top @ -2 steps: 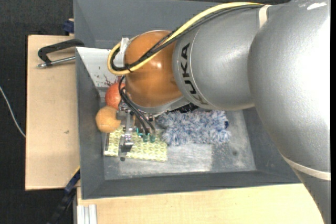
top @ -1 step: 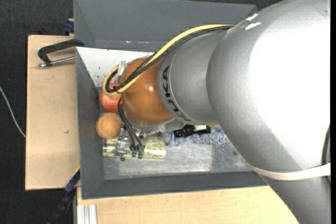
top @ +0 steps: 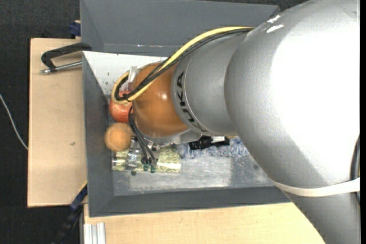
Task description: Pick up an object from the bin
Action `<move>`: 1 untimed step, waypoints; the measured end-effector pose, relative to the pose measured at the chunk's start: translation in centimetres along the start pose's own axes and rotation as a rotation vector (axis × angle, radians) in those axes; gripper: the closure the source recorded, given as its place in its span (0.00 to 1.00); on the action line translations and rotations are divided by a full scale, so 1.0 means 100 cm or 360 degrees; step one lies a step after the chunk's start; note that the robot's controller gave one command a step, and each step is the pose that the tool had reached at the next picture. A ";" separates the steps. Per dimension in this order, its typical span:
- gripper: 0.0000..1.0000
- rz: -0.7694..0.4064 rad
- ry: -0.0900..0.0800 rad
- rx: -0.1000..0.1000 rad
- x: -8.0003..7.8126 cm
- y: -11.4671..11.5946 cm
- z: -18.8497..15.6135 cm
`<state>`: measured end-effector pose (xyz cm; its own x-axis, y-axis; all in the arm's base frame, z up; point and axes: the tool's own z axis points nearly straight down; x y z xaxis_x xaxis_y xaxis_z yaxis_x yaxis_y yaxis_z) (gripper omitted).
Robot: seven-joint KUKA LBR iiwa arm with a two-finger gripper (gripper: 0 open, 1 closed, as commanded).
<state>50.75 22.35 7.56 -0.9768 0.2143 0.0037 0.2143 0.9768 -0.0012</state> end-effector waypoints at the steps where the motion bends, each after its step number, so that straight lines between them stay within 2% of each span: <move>1: 1.00 -0.0205 0.0030 0.0025 -0.025 0.006 0.001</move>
Offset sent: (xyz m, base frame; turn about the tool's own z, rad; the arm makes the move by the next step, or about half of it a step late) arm 0.0196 -0.0896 -0.0056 -0.2089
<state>53.31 22.36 7.48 -0.9959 0.0874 0.0233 0.0870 0.9961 -0.0152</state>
